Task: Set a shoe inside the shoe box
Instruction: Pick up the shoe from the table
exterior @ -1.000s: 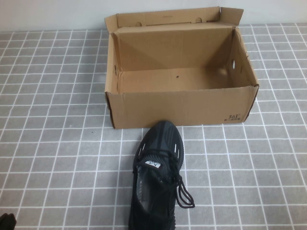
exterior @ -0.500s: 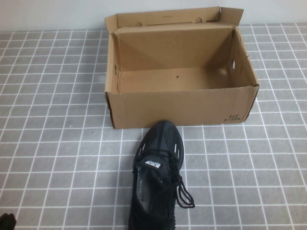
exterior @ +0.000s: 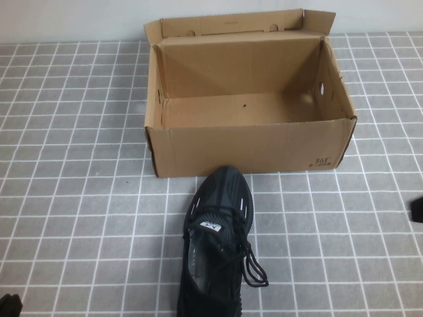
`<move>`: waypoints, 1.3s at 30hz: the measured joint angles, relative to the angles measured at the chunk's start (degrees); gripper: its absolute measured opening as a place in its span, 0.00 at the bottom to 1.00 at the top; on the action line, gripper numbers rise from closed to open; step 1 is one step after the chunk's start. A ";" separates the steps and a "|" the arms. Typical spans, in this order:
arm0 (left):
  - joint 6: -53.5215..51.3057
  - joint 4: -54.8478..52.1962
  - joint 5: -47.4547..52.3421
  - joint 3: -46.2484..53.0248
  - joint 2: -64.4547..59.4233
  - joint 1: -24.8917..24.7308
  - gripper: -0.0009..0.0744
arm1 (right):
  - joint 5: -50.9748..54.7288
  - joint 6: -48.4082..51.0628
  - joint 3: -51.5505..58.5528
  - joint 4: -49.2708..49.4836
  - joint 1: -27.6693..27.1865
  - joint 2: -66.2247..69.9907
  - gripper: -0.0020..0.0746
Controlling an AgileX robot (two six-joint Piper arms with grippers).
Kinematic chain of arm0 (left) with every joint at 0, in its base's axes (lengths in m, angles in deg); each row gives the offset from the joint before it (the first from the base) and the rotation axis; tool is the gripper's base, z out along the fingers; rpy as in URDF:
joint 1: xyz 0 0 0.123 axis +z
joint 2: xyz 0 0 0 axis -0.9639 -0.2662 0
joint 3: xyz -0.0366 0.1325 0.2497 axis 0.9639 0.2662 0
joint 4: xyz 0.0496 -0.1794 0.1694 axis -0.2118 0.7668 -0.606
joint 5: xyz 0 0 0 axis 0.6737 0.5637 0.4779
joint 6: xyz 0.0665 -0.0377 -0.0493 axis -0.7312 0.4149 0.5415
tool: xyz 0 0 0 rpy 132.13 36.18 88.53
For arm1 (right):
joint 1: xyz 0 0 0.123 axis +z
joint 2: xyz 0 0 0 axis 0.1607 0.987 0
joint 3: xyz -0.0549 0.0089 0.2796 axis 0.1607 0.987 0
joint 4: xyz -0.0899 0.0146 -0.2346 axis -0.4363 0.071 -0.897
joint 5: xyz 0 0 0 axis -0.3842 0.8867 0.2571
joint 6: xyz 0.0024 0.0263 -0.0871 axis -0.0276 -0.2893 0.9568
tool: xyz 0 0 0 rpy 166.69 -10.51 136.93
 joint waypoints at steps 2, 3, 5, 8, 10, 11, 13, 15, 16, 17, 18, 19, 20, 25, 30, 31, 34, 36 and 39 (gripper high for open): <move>0.00 0.00 0.00 0.00 0.00 0.00 0.01 | 0.00 0.00 -2.90 -0.14 3.92 3.62 0.01; 0.00 0.00 0.00 0.00 0.00 0.00 0.01 | 0.00 -0.12 -4.49 -0.55 6.63 5.60 0.01; 0.00 0.00 0.00 0.00 0.00 0.00 0.01 | 0.00 -1.49 -7.59 -2.34 12.99 9.12 0.01; 0.00 0.00 0.00 0.00 0.00 0.00 0.01 | 0.00 -5.23 -12.66 -7.65 22.95 15.19 0.01; 0.00 0.00 0.00 0.00 0.00 0.00 0.01 | 0.64 -6.99 -16.39 -11.78 29.86 19.35 0.01; 0.00 0.00 0.00 0.00 0.00 0.00 0.01 | 1.19 -7.28 -18.30 -13.25 32.40 21.01 0.01; 0.00 0.00 0.00 0.00 0.00 0.00 0.01 | 2.85 -7.50 -22.16 -16.33 38.02 25.04 0.01; 0.00 0.00 0.00 0.00 0.00 0.00 0.01 | 4.74 -7.43 -25.46 -18.95 41.94 28.41 0.01; 0.00 0.00 0.00 0.00 0.00 0.00 0.01 | 5.72 -6.85 -27.16 -20.00 43.56 30.14 0.02; 0.00 0.00 0.00 0.00 0.00 0.00 0.01 | 6.52 -6.02 -28.46 -20.58 44.74 31.74 0.03; 0.00 0.00 0.00 0.00 0.00 0.00 0.01 | 7.45 -4.85 -29.94 -20.83 45.51 33.18 0.05; 0.00 0.00 0.00 0.00 0.00 0.00 0.01 | 8.15 -3.70 -31.25 -20.83 45.90 34.45 0.08; 0.00 0.00 0.00 0.00 0.00 0.00 0.01 | 8.46 -2.70 -32.39 -20.83 46.15 35.30 0.13; 0.00 0.00 0.00 0.00 0.00 0.00 0.01 | 7.38 0.61 -35.47 -22.02 46.28 38.06 0.45; 0.00 0.00 0.00 0.00 0.00 0.00 0.01 | 0.08 3.93 -35.97 -25.01 46.28 39.09 0.61; 0.00 0.00 0.00 0.00 0.00 0.00 0.01 | -1.56 4.31 -35.97 -25.79 46.28 39.36 0.62; 0.00 0.00 0.00 0.00 0.00 0.00 0.01 | -5.05 4.79 -35.97 -28.08 46.28 40.89 0.63; 0.00 0.00 0.00 0.00 0.00 0.00 0.01 | -5.86 4.91 -35.97 -30.01 46.28 41.97 0.63; 0.00 0.00 0.00 0.00 0.00 0.00 0.01 | -6.10 5.03 -35.97 -32.11 46.28 43.54 0.63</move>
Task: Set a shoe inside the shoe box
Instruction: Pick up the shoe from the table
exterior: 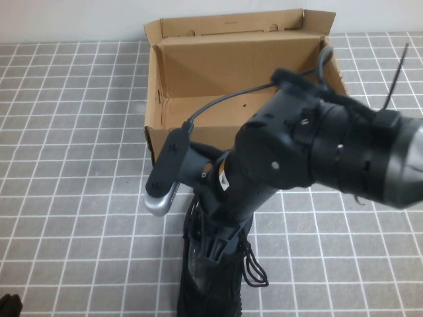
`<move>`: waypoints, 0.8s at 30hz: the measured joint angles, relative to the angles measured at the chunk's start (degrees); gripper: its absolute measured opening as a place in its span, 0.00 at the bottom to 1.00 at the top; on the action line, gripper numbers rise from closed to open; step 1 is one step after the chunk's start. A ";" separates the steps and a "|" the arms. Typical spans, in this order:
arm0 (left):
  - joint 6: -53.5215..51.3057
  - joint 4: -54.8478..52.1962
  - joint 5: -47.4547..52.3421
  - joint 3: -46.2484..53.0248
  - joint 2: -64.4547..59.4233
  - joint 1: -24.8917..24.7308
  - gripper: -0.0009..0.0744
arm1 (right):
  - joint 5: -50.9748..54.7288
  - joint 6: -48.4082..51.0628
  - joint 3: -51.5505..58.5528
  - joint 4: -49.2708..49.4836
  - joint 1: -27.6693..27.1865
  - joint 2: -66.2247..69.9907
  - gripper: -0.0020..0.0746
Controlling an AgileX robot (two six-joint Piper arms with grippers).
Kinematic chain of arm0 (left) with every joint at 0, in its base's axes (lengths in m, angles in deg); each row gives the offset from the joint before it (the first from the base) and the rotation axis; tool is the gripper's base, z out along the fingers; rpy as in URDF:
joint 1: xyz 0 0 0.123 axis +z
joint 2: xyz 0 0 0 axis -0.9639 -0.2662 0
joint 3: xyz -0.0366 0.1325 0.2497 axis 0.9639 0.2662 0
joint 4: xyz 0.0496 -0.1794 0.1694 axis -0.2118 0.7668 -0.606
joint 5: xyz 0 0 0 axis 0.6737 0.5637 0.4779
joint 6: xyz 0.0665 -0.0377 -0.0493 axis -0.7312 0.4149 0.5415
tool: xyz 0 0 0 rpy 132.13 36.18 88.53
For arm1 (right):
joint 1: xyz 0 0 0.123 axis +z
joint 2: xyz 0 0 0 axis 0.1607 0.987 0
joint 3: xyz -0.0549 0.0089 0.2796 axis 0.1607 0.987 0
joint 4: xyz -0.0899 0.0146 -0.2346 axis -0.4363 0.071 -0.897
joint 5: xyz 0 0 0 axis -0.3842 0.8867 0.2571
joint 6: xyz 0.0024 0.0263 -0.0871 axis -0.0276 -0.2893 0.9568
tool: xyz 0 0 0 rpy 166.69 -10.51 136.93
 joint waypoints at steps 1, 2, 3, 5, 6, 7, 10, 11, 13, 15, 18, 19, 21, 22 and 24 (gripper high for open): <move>0.00 0.00 0.00 0.00 0.00 0.00 0.01 | 0.00 0.00 0.00 -0.89 0.00 0.40 0.63; 0.00 0.00 0.00 0.00 0.00 0.00 0.01 | -0.12 0.00 0.00 -1.72 0.00 0.64 0.64; 0.00 0.00 0.00 0.00 0.00 0.00 0.01 | -0.12 0.00 0.00 -2.95 0.00 0.82 0.64; 0.00 0.00 0.00 0.00 0.00 0.00 0.01 | -0.21 -0.35 0.00 -5.35 0.00 1.18 0.64; 0.00 0.00 0.00 0.00 0.00 0.00 0.01 | -0.35 -1.25 0.00 -6.38 0.00 1.30 0.64; 0.04 0.00 0.00 0.00 0.00 0.00 0.01 | -0.47 -2.30 0.00 -7.15 0.00 1.51 0.63; 0.04 0.00 0.00 0.00 0.00 0.00 0.01 | -0.75 -3.87 0.00 -8.00 0.00 2.02 0.62; 0.04 0.00 0.00 0.00 0.00 0.00 0.01 | -0.84 -4.05 0.00 -7.98 0.00 2.15 0.60; 0.04 0.00 0.00 0.00 0.00 0.00 0.01 | -0.88 -4.37 0.00 -8.11 0.00 2.54 0.56; 0.04 0.00 0.00 0.00 0.00 0.00 0.01 | -0.97 -4.35 0.00 -8.24 0.00 2.77 0.50; 0.04 0.00 0.00 0.00 0.00 0.00 0.01 | -0.97 -4.35 0.00 -8.24 0.00 2.99 0.41; 0.04 0.00 0.00 0.00 0.00 0.00 0.01 | -0.97 -4.35 0.00 -8.24 0.00 2.99 0.36; 0.04 0.00 0.00 0.00 0.00 0.00 0.01 | -0.58 -4.39 0.00 -8.24 0.00 2.99 0.24; 0.04 0.00 0.00 0.00 0.00 0.00 0.01 | -0.16 -4.39 0.00 -7.97 0.00 2.99 0.17; 0.04 0.00 0.00 0.00 0.00 0.00 0.01 | 1.09 -4.85 0.00 -7.71 0.00 2.99 0.08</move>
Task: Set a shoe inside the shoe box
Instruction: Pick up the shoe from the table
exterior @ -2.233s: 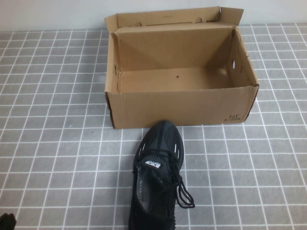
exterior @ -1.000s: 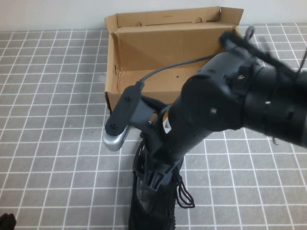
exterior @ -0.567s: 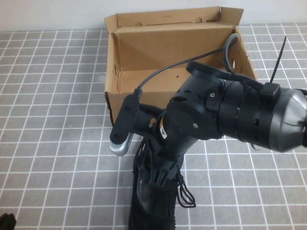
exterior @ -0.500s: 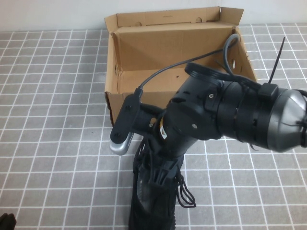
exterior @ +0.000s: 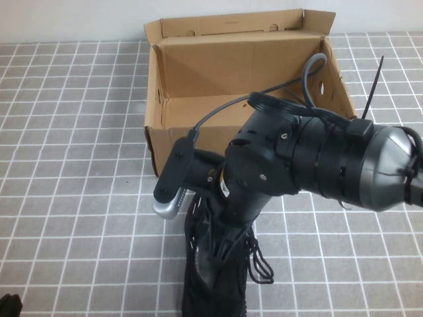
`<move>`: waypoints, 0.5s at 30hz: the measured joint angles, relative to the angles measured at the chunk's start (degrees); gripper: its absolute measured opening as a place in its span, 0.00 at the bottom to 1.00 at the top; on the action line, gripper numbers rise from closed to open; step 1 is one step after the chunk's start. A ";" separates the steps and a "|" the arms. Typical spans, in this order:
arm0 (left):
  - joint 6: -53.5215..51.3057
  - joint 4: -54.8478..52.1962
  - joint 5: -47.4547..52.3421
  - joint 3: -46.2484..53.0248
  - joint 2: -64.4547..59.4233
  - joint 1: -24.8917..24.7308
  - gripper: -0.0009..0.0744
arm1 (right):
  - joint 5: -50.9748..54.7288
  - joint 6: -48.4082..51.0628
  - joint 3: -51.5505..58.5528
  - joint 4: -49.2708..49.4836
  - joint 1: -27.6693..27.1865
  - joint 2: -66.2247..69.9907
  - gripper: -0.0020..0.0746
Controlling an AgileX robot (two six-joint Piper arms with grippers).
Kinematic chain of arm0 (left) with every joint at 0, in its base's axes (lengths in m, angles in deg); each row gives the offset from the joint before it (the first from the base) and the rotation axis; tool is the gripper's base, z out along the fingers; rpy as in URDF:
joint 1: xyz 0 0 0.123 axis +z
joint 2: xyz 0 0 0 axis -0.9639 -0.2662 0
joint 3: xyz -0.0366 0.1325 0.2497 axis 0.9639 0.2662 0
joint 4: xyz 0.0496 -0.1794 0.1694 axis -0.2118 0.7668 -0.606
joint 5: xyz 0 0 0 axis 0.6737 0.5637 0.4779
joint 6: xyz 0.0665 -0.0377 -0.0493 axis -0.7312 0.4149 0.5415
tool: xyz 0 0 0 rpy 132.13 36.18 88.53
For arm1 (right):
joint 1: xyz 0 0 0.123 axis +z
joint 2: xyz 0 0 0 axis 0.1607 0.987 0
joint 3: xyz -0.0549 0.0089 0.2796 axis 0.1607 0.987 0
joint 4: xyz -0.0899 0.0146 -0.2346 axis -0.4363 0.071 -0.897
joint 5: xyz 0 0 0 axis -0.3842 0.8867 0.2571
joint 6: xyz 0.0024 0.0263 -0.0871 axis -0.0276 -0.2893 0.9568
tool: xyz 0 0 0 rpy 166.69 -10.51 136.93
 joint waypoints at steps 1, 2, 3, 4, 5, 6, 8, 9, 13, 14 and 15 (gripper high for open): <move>0.00 0.00 0.00 0.00 0.00 0.00 0.01 | 0.67 -0.27 -0.24 0.00 0.00 0.00 0.06; 0.00 0.00 0.00 0.00 0.00 0.00 0.01 | 1.41 -0.49 -0.51 0.00 0.00 0.00 0.04; 0.00 0.00 0.00 0.00 0.00 0.00 0.01 | 2.00 -0.64 -0.78 0.08 0.00 0.00 0.03; 0.00 0.00 0.00 0.00 0.00 0.00 0.01 | 2.80 -0.77 -1.19 0.12 0.00 -0.11 0.02; 0.00 0.00 0.00 0.00 0.00 0.00 0.01 | 3.45 -0.85 -1.44 0.48 0.00 -0.24 0.02; 0.00 0.00 0.00 0.00 0.00 0.00 0.01 | 3.85 -0.85 -1.54 0.76 0.00 -0.77 0.02; 0.00 0.00 0.00 0.00 0.00 0.00 0.01 | 5.05 -0.90 -1.54 1.63 0.11 -2.29 0.02; 0.00 0.00 0.00 0.00 0.00 0.00 0.01 | 5.67 -1.00 -1.54 1.98 0.11 -3.16 0.02; 0.00 0.00 0.00 0.00 0.00 0.00 0.01 | 9.25 -1.03 -1.54 4.88 0.86 -8.77 0.02; 0.00 0.00 0.00 0.00 0.00 0.00 0.01 | 10.23 -1.03 -1.54 5.45 1.11 -10.39 0.02; 0.00 0.00 0.00 0.00 0.00 0.00 0.01 | 10.92 -1.03 -1.54 5.85 1.15 -12.04 0.02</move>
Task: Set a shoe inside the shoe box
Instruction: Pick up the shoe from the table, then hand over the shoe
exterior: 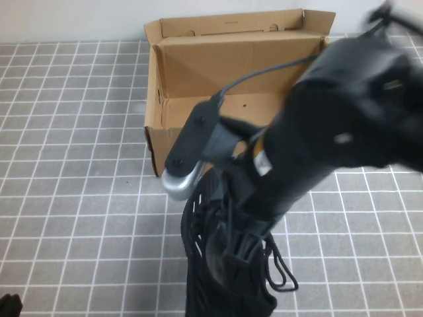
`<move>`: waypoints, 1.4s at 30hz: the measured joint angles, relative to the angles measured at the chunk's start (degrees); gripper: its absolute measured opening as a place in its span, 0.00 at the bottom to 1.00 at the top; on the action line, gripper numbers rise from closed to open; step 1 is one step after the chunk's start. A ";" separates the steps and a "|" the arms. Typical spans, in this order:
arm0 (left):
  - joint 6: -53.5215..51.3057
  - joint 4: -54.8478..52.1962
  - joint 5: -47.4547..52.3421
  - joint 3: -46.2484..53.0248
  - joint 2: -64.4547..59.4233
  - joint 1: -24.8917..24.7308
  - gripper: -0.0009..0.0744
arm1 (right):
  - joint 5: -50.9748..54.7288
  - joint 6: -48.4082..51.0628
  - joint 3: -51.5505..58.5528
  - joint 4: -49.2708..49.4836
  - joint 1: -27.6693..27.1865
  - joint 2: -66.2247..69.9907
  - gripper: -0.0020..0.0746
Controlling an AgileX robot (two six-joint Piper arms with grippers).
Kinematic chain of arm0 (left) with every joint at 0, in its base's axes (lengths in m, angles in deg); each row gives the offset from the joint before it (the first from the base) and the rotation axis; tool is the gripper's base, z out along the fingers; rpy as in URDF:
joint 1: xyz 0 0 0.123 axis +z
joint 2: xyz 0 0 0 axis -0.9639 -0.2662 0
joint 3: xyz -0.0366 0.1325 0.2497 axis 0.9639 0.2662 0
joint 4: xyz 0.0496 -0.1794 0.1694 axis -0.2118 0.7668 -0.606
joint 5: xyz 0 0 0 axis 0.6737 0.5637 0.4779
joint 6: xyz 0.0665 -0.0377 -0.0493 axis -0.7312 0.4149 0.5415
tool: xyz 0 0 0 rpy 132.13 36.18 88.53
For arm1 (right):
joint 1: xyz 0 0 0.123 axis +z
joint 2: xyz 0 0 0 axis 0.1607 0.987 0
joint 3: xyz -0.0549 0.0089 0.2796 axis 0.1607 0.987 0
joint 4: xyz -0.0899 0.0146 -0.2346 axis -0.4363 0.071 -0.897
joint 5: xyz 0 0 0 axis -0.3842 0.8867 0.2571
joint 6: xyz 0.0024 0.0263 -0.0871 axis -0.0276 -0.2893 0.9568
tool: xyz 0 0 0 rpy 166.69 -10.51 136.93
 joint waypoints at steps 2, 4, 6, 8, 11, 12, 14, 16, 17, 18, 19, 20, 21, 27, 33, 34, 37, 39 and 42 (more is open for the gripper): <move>0.00 0.00 0.00 0.00 0.00 0.00 0.01 | 1.36 0.00 -0.07 1.13 0.23 -3.21 0.02; 0.00 0.00 0.00 0.00 0.00 0.00 0.01 | 2.56 -0.49 -0.64 1.65 0.23 -5.81 0.02; 0.00 0.00 0.00 0.00 0.00 0.00 0.01 | 3.26 -0.87 -1.41 1.70 0.23 -8.01 0.02; 0.00 0.00 0.00 0.00 0.00 0.00 0.01 | 3.84 -1.00 -2.64 1.70 0.23 -9.65 0.02; 0.00 0.00 0.00 0.00 0.00 0.00 0.01 | 4.30 -1.00 -4.67 0.73 0.23 -10.40 0.02; 0.00 0.00 0.00 0.00 0.00 0.00 0.01 | 4.40 -1.00 -5.18 0.48 0.23 -10.40 0.02; 0.00 0.00 0.00 0.00 0.00 0.00 0.01 | 4.55 -1.00 -6.20 -0.27 0.23 -10.40 0.02; 0.00 0.00 0.00 0.00 0.00 0.00 0.01 | 5.19 -1.00 -7.34 -0.60 0.23 -10.40 0.02; 0.00 0.00 0.00 0.00 0.00 0.00 0.01 | 5.44 -1.00 -7.93 -0.77 0.23 -10.40 0.02; 0.00 0.00 0.00 0.00 0.00 0.00 0.01 | 5.57 -1.00 -8.35 -0.86 0.23 -10.40 0.02; 0.00 0.00 0.00 0.00 0.00 0.00 0.01 | 5.70 -1.00 -8.84 -1.00 0.23 -10.40 0.02; 0.00 0.00 0.00 0.00 0.00 0.00 0.01 | 5.85 -1.00 -9.17 -1.00 0.23 -10.40 0.02; 0.00 0.00 0.00 0.00 0.00 0.00 0.01 | 5.85 -1.00 -9.44 -1.00 0.23 -10.40 0.02; -1.00 -0.17 -2.39 0.09 0.00 0.00 0.01 | 6.54 -1.10 -9.90 -1.00 0.23 -10.40 0.02; 4.52 12.90 -14.80 0.09 0.00 0.00 0.01 | 8.56 -2.66 -13.66 -1.24 0.23 -8.47 0.02; 4.89 14.77 -16.26 0.09 0.00 0.00 0.01 | 8.86 -3.11 -14.63 -1.46 0.23 -7.75 0.02; 5.47 20.30 -20.10 0.09 0.00 0.00 0.01 | 9.78 -3.92 -17.35 -2.06 0.23 -5.73 0.02; 5.56 22.11 -21.13 -0.06 0.00 0.00 0.01 | 10.05 -4.14 -18.87 -2.16 0.23 -4.31 0.02; 4.10 22.19 -16.03 -3.85 0.00 -0.66 0.01 | 10.19 -5.22 -21.23 -2.36 0.23 -2.22 0.02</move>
